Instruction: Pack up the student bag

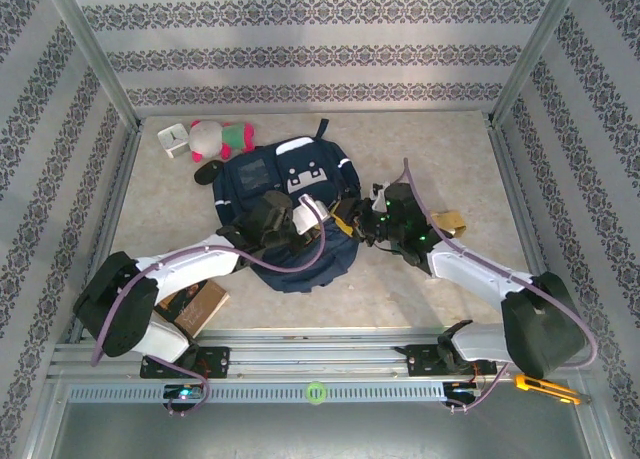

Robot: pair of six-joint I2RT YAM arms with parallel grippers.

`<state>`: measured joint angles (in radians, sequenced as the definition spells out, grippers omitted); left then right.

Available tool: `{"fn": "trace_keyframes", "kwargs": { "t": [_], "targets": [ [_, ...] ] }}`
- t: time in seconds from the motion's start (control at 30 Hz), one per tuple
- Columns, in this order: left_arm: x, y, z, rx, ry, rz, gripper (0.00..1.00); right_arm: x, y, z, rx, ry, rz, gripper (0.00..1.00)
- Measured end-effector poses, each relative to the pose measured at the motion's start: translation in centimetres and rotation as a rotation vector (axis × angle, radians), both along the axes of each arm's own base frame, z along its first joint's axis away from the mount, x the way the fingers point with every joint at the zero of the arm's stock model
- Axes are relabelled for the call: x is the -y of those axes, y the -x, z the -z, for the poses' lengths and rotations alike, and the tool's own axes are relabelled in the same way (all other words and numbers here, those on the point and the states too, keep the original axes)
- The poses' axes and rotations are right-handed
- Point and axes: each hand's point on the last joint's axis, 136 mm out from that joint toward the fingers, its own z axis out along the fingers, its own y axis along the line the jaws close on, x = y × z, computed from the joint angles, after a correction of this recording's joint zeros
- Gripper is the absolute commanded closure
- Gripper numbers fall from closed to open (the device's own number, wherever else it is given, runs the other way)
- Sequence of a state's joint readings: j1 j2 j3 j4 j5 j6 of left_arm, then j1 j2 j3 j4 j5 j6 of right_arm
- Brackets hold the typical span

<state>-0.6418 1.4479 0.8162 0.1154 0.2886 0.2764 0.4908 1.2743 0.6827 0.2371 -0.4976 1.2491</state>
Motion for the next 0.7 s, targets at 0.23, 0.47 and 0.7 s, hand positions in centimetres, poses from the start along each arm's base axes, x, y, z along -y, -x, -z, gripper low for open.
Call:
{"fn": "trace_keyframes", "kwargs": {
  "t": [0.23,0.47,0.7],
  "targets": [
    [-3.3,0.3,-4.4,-0.010,0.156,0.026,1.00,5.2,-3.2,-3.4,0.355,0.138,-0.019,0.54],
    [-4.5,2.1,-7.6,0.014,0.247,0.096,1.00,6.8,-5.2,-1.9,0.623,0.327,-0.247,0.54],
    [-6.1,2.3,-8.0,-0.017,0.286,0.109,1.00,6.1,-6.0,2.4,0.705,0.401,-0.433,0.56]
  ]
}}
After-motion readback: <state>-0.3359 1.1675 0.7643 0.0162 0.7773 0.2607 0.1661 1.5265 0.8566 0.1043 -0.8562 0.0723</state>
